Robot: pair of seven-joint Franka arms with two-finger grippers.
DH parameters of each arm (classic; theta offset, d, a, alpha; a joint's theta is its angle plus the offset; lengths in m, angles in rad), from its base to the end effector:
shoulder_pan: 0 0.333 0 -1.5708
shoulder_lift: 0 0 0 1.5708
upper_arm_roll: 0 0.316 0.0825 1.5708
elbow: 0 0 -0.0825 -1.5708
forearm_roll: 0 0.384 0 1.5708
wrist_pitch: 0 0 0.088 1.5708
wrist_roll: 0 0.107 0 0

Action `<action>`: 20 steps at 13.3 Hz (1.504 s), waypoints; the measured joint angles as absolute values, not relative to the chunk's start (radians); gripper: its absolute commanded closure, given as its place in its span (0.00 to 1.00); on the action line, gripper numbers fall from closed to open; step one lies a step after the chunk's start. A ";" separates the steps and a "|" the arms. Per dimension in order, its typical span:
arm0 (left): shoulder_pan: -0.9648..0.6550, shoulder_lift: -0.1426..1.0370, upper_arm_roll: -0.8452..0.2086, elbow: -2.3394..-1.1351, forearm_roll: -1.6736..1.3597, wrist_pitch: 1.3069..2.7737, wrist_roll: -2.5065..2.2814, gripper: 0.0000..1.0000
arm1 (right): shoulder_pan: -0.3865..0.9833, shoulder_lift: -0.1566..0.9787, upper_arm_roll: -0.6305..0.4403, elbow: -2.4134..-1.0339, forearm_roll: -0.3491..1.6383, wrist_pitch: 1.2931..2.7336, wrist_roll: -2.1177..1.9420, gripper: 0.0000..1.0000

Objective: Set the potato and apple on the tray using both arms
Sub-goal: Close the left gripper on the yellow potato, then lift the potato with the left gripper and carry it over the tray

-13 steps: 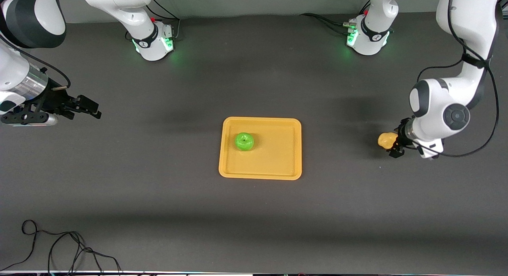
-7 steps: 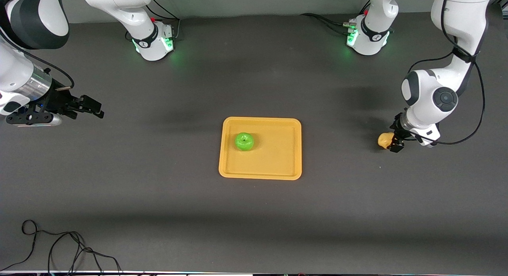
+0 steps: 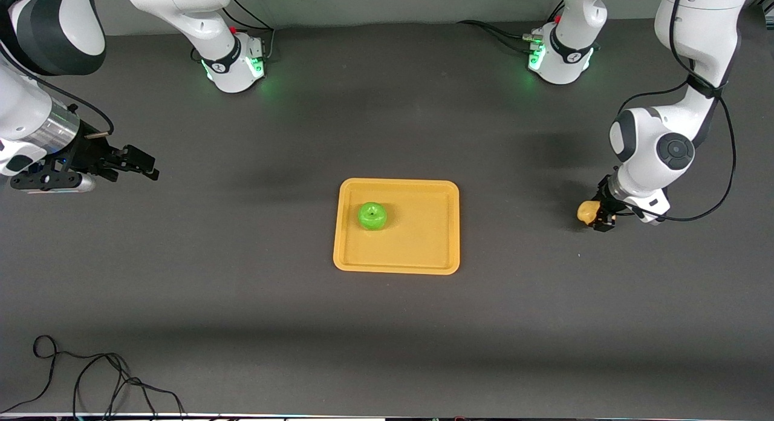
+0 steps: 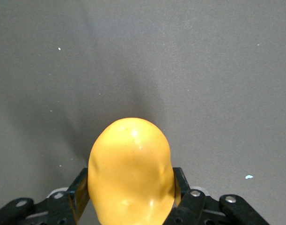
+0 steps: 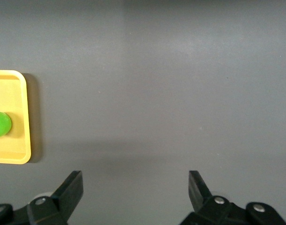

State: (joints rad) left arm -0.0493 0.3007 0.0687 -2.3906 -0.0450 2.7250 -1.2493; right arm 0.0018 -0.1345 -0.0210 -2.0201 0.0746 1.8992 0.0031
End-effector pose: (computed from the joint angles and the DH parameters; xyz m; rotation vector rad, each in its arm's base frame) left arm 0.5053 0.0127 0.1970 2.4798 1.8972 0.0456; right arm 0.5196 -0.0049 0.5112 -3.0672 0.0701 -0.0217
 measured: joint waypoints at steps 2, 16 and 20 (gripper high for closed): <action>-0.052 0.299 0.065 -2.371 -0.043 2.721 -1.244 0.85 | 0.002 -0.135 -0.021 -2.020 0.075 1.899 0.003 0.00; -0.108 0.302 -0.111 -1.870 -0.039 2.126 -0.499 1.00 | 0.016 -0.136 -0.014 -2.017 0.074 1.923 0.003 0.00; -0.281 0.378 -0.128 -1.791 -0.039 2.122 -0.502 1.00 | 0.016 -0.136 -0.013 -2.017 0.074 1.923 0.003 0.00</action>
